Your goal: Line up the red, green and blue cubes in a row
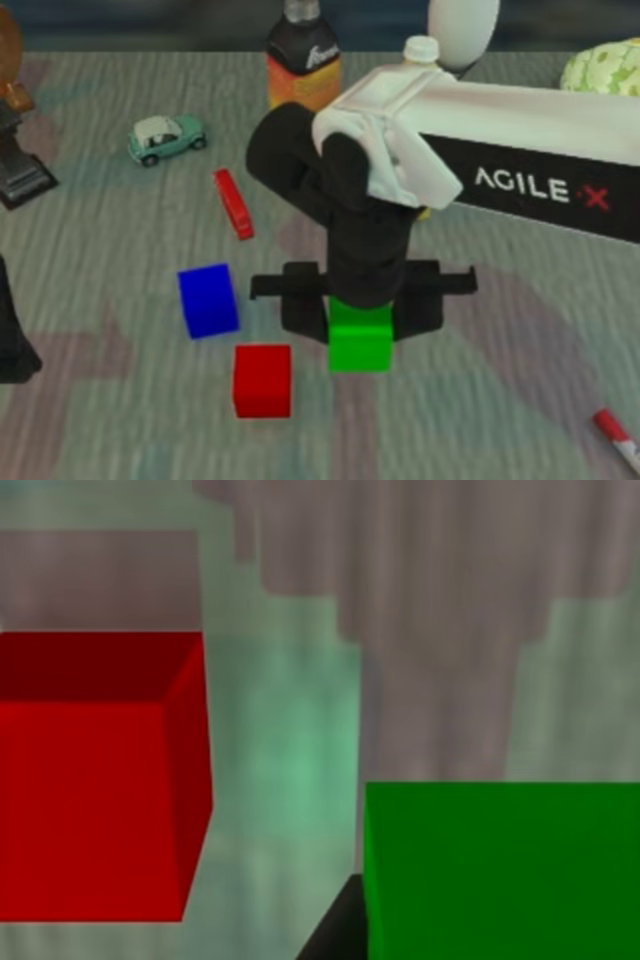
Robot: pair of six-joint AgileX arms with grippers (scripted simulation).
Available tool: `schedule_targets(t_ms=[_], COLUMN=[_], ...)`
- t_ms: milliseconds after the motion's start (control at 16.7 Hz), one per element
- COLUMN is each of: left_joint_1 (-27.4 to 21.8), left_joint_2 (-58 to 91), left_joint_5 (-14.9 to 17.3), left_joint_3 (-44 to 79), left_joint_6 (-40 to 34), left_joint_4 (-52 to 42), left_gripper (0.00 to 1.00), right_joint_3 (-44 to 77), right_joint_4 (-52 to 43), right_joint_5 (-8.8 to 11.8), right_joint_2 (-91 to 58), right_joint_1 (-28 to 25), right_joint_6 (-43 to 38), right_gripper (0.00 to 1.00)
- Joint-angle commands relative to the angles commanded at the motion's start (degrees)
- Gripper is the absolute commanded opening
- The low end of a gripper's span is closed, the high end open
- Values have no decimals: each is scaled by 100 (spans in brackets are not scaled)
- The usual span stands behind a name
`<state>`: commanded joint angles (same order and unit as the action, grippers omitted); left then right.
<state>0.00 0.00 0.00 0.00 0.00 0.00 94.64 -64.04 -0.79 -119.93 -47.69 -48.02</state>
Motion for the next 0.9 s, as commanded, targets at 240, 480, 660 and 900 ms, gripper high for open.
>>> schedule_targets(t_ms=[240,480,660,900], left_joint_1=[0,0,0,0], left_joint_2=[0,0,0,0], left_joint_5=[0,0,0,0], left_joint_3=[0,0,0,0], left_joint_6=[0,0,0,0], left_joint_4=[0,0,0,0], left_gripper=[100,100,100,100], right_joint_3=[2,-152,-535,-897], right_joint_4=[1,238,832,1384], right_joint_5=[-3,18,17,-7], right_joint_2=[5,-87,-280,-478], right_joint_1=[-22,-19,-34,-50], right_joint_6=[-33,-23,-41,-67], right_gripper=[0,0,0,0])
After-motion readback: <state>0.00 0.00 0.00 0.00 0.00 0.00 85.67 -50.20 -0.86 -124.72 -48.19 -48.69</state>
